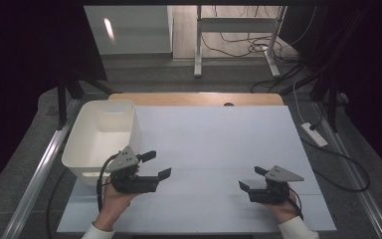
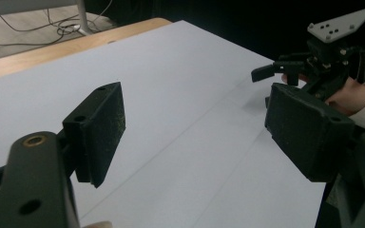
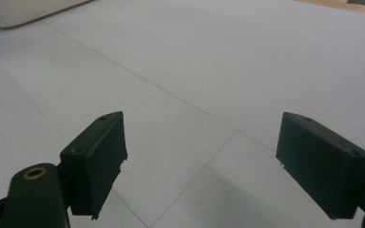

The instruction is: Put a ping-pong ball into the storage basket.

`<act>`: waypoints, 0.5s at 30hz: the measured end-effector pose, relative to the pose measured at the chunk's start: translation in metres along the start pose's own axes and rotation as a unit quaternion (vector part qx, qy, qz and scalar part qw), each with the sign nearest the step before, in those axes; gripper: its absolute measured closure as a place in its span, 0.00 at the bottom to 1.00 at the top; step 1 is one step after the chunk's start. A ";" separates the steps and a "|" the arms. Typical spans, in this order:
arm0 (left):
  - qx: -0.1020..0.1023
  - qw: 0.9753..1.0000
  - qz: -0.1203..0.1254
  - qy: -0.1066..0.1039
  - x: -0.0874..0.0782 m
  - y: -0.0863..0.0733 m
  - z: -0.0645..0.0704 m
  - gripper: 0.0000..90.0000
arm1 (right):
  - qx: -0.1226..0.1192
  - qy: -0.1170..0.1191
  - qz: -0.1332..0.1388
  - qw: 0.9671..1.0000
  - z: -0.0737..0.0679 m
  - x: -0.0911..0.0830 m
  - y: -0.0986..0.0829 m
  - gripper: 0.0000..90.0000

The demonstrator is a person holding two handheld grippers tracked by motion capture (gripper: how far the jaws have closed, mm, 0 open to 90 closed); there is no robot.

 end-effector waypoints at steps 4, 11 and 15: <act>-0.003 1.000 -0.006 0.000 0.002 -0.012 0.002 0.24 | 0.000 0.000 0.000 1.000 0.000 0.000 0.000 0.19; -0.001 1.000 -0.017 0.012 0.004 -0.034 -0.003 0.23 | 0.000 0.000 0.001 1.000 0.000 0.000 0.000 0.19; 0.008 0.999 -0.032 0.029 0.005 -0.050 -0.010 0.23 | -0.001 0.004 0.003 1.000 -0.001 0.000 0.000 0.19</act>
Point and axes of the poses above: each handheld gripper's, and its own axes: x roughly forward along the jaws, y roughly out of its top, z roughly to its right, the point moved 6 cm from there along x, roughly forward along the jaws, and after that the axes turned 6 degrees about y, right-handed, at the moved point
